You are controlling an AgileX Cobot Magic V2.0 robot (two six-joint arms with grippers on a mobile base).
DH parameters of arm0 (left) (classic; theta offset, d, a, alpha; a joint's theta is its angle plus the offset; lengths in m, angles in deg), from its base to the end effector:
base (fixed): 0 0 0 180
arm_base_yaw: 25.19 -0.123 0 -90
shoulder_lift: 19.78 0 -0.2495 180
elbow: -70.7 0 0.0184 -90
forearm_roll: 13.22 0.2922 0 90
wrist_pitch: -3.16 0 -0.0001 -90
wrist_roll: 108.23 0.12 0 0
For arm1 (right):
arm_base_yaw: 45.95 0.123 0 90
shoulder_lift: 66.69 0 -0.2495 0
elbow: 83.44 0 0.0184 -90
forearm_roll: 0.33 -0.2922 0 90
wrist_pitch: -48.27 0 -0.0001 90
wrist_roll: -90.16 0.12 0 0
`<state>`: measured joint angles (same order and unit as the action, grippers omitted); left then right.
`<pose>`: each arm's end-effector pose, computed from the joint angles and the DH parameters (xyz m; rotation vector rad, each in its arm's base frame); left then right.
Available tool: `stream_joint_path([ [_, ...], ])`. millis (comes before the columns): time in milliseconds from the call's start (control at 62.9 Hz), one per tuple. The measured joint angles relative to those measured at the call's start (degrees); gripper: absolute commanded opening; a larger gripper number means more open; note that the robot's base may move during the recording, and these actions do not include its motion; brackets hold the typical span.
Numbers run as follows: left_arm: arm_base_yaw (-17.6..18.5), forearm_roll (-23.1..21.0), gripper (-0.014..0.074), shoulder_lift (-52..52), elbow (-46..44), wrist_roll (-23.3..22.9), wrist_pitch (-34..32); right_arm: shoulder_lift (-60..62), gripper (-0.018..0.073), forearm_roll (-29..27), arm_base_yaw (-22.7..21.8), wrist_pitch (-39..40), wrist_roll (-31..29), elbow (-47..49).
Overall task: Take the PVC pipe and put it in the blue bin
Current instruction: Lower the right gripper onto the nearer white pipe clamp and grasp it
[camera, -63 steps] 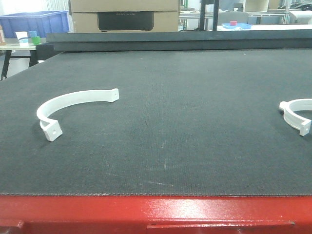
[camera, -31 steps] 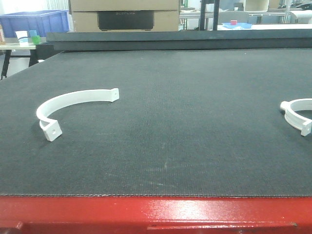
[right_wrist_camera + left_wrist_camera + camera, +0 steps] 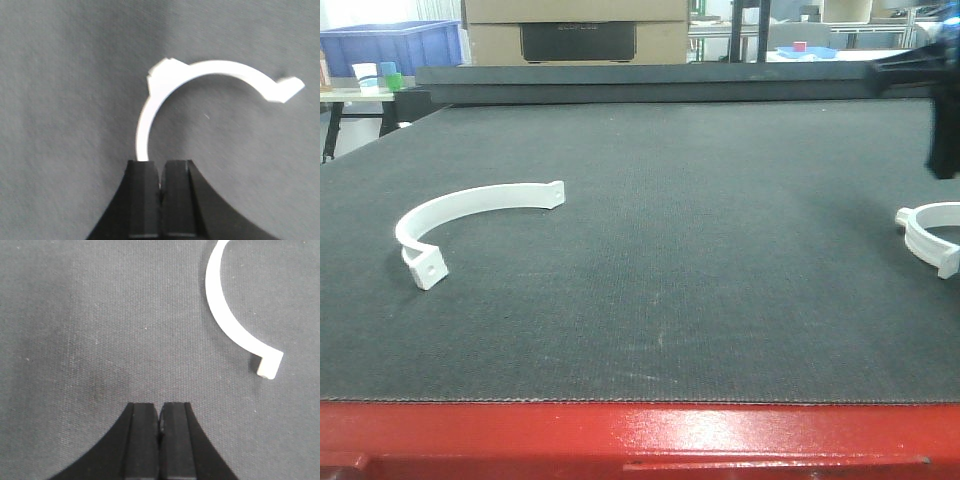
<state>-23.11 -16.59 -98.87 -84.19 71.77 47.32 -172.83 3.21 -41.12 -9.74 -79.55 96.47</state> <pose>0.3031 -0.0159 0.2121 0.0074 2.5894 -0.0818 0.3868 0.0264 0.1833 0.0999 2.8597 -0.0287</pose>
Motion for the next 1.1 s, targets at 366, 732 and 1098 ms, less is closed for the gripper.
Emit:
stream_joint_path([
  [366, 0.0, -0.68, -0.0111, 0.0, 0.0, 0.0, 0.36, -8.43, 0.0305, -0.47, 0.0, -1.12, 3.08, 3.55],
  [732, 0.0, -0.97, -0.0111, 0.0, 0.0, 0.0, 0.36, -12.25, -0.0014, -1.62, 0.0, -0.64, 3.85, 3.55],
  [1098, 0.37, -1.94, -0.0111, -7.48, -8.22, 0.0, 8.74, -11.76, -0.0168, -1.62, 0.65, -1.9, 3.31, 3.55],
])
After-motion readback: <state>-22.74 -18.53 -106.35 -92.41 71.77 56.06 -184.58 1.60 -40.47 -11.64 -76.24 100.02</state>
